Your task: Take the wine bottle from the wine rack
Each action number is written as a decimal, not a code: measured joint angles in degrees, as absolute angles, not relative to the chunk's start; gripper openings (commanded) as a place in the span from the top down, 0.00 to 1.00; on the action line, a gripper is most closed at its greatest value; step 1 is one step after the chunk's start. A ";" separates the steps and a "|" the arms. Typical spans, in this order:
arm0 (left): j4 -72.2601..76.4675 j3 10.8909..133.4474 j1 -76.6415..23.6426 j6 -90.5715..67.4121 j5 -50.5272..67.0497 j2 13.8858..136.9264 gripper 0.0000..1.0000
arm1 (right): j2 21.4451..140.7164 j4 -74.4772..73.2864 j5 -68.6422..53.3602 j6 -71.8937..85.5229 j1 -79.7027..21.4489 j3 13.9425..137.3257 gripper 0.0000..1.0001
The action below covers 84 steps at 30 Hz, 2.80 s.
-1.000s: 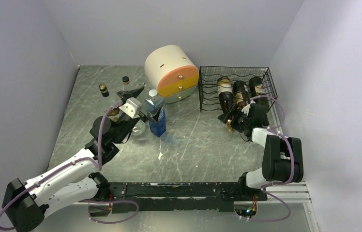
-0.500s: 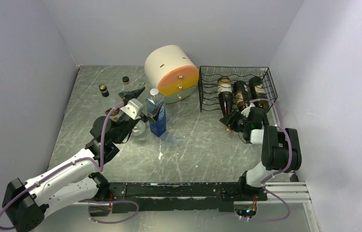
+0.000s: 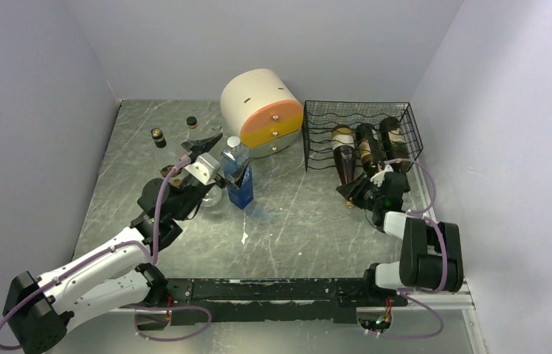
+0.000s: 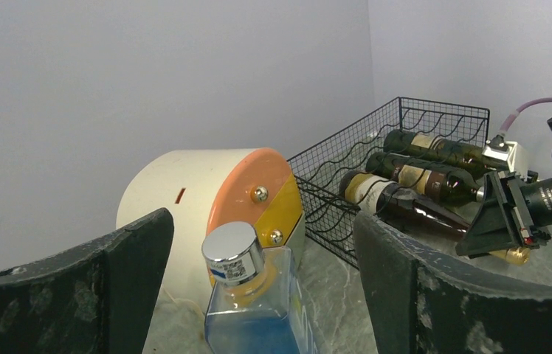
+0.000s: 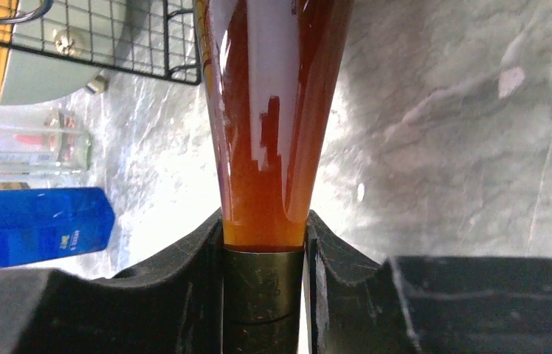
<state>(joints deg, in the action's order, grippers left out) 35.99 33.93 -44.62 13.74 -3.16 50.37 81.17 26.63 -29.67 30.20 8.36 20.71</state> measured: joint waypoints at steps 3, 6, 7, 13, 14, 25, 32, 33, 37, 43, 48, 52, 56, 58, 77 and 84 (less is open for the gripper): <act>36.12 33.89 -45.01 13.74 -3.16 50.52 0.04 | 75.88 22.68 -29.56 30.92 8.34 19.42 0.89; 36.16 33.89 -45.54 13.74 -3.18 50.78 0.04 | 70.76 17.21 -29.36 31.29 8.34 18.90 0.92; 36.16 33.89 -45.71 13.72 -3.16 50.81 0.04 | 68.79 14.90 -29.26 31.48 8.32 18.87 0.93; 36.21 33.89 -46.68 13.74 -3.22 50.81 0.03 | 54.72 -0.95 -28.40 32.16 8.23 18.57 0.98; 36.21 33.87 -46.78 13.76 -3.22 50.81 0.03 | 52.12 -3.95 -28.16 32.29 8.23 18.57 0.99; 36.18 33.82 -48.36 13.76 -4.23 50.81 0.04 | 34.28 -26.61 -26.46 33.47 8.14 20.80 1.00; 36.18 33.82 -49.08 14.17 -5.02 50.72 0.03 | 33.54 -35.38 -26.87 34.37 8.14 25.87 1.00; 36.18 33.82 -49.15 14.20 -5.13 50.65 0.03 | 33.50 -36.38 -26.96 34.39 8.14 26.48 1.00; 36.18 33.82 -49.41 14.20 -5.54 49.98 0.03 | 33.21 -40.51 -27.24 34.44 8.19 28.75 1.00; 36.21 33.82 -49.65 14.22 -6.17 48.38 0.03 | 33.04 -49.04 -29.76 32.12 8.12 32.51 1.00; 35.97 33.85 -49.67 15.73 -5.72 47.94 0.07 | 34.41 -56.47 -31.38 28.10 6.37 37.82 1.00; 33.41 34.65 -49.67 18.37 -1.43 48.01 0.10 | 37.30 -59.31 -32.77 24.84 3.86 41.47 1.00; 30.74 36.36 -49.91 19.92 7.14 49.10 0.10 | 41.28 -60.38 -35.51 21.69 1.15 43.75 1.00; 29.78 36.99 -50.68 20.38 11.88 49.98 0.10 | 43.00 -60.82 -36.67 20.51 -0.32 44.27 1.00; 13.54 48.38 -67.77 29.54 13.47 76.93 0.03 | 53.52 -60.80 -38.94 16.14 -12.08 47.57 1.00; 10.15 55.42 -69.91 33.34 13.91 85.95 0.06 | 53.52 -60.40 -38.11 16.16 -15.44 47.57 1.00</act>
